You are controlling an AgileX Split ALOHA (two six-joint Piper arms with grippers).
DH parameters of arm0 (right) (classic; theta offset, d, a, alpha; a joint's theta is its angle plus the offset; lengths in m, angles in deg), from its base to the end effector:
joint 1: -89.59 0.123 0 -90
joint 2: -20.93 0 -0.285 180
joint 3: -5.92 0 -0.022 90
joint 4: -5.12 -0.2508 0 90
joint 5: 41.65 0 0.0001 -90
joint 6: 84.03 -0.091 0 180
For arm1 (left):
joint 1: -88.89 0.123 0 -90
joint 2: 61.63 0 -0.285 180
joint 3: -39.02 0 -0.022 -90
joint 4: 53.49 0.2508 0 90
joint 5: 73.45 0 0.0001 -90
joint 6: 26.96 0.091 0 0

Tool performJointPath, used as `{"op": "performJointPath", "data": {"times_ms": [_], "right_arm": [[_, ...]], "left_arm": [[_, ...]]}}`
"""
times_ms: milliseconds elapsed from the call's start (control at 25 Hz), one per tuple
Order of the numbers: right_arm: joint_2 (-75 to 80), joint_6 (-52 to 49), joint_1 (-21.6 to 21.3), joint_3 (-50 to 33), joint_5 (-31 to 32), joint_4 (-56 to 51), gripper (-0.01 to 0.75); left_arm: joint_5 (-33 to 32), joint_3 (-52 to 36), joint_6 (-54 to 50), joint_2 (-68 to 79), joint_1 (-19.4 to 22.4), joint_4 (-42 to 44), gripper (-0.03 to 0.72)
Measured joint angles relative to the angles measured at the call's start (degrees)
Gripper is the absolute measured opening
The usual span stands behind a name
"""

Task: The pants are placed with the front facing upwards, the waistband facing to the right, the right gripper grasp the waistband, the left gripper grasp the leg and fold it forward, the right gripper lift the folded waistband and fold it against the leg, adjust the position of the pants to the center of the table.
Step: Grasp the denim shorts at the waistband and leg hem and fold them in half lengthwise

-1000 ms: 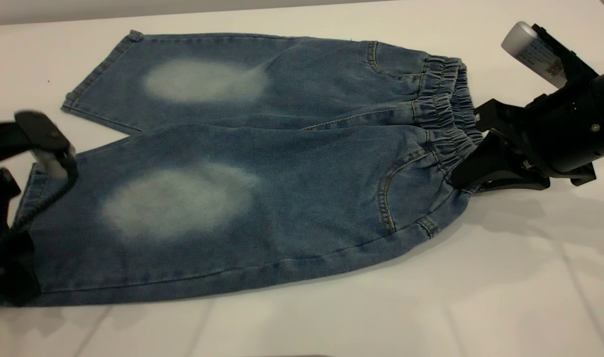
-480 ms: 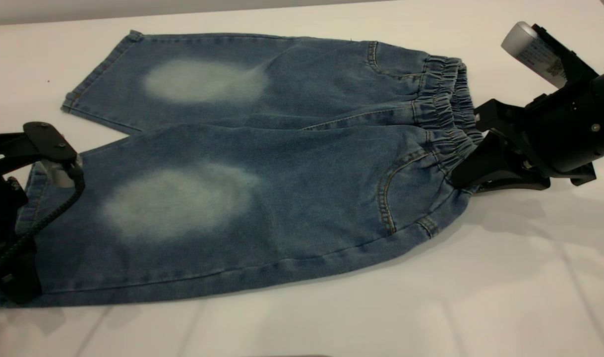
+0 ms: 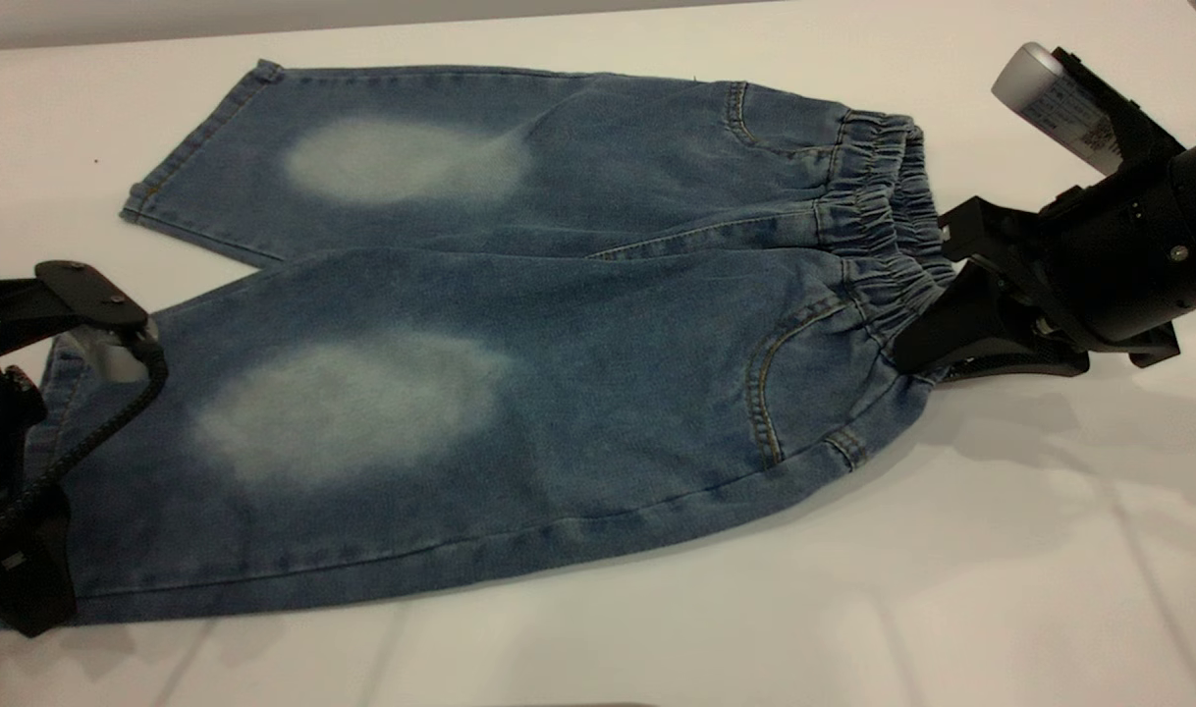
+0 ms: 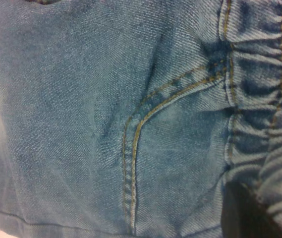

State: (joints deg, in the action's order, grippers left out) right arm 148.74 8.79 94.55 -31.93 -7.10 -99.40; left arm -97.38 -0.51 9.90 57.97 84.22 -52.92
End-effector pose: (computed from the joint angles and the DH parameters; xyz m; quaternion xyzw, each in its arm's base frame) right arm 0.2838 0.0749 0.0413 0.0193 0.9386 0.3102 0.1497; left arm 0.2449 -0.0196 0.0534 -0.3587 -0.9331 0.0056 0.0262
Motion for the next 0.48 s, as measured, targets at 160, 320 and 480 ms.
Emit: {"op": "performJointPath", "data": {"times_ms": [160, 320, 480], "right_arm": [[0.00, 0.06, 0.00, 0.00, 0.00, 0.00, 0.053], [0.00, 0.11, 0.00, 0.00, 0.00, 0.00, 0.053], [0.00, 0.34, 0.00, 0.00, 0.00, 0.00, 0.053]], "left_arm": [[-0.18, 0.00, -0.05, 0.00, 0.00, 0.12, 0.511], [1.25, 0.00, -0.13, 0.01, 0.00, 2.19, 0.510], [3.04, 0.00, -0.83, 0.01, 0.00, 3.56, 0.510]]}}
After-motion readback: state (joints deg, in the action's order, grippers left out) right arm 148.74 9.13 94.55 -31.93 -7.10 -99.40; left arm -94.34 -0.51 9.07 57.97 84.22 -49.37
